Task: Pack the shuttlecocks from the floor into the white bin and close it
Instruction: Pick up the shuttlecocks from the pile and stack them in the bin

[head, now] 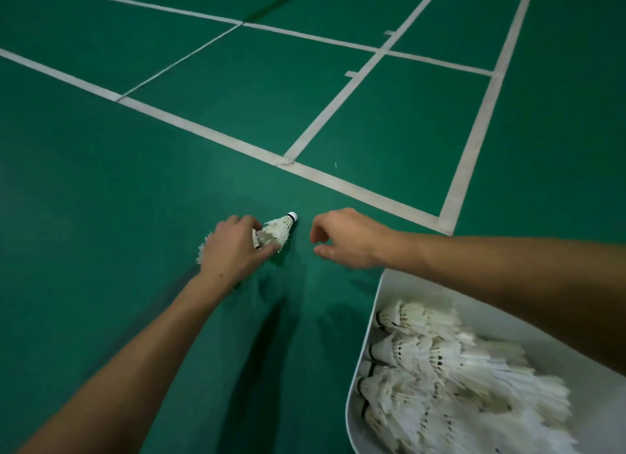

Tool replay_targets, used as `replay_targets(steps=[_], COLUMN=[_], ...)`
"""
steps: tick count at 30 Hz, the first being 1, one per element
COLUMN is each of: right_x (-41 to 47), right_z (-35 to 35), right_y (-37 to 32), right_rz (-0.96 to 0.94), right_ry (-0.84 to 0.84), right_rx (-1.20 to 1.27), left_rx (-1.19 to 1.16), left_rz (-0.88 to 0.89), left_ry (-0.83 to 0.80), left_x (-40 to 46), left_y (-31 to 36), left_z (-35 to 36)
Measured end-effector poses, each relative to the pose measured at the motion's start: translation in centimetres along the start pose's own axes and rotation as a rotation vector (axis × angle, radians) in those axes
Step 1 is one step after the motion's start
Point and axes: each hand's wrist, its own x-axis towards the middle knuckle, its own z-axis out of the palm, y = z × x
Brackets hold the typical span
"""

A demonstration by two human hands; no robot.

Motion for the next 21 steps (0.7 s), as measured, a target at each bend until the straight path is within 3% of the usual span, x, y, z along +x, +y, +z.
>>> replay_targets(steps=[4, 7, 14, 21], right_x=[5.5, 8.9, 13.6, 12.1], right_z=[2.0, 3.0, 4.7, 5.4], right_y=[0.7, 0.8, 0.0, 2.4], right_rz=[0.033, 0.056, 0.054, 0.061], right_ry=[-0.032, -0.034, -0.110, -0.095], right_rx=[-0.083, -0.082, 0.063, -0.120], left_rx=[0.233, 0.292, 0.165, -0.076], left_rz=[-0.030, -0.117, -0.038, 0.138], left_ry=[-0.053, -0.187, -0.265, -0.251], left_x=[3.2, 4.9, 6.2, 5.0], left_y=[0.9, 1.2, 0.2, 0.4], left_z=[2.6, 3.7, 4.3, 4.6])
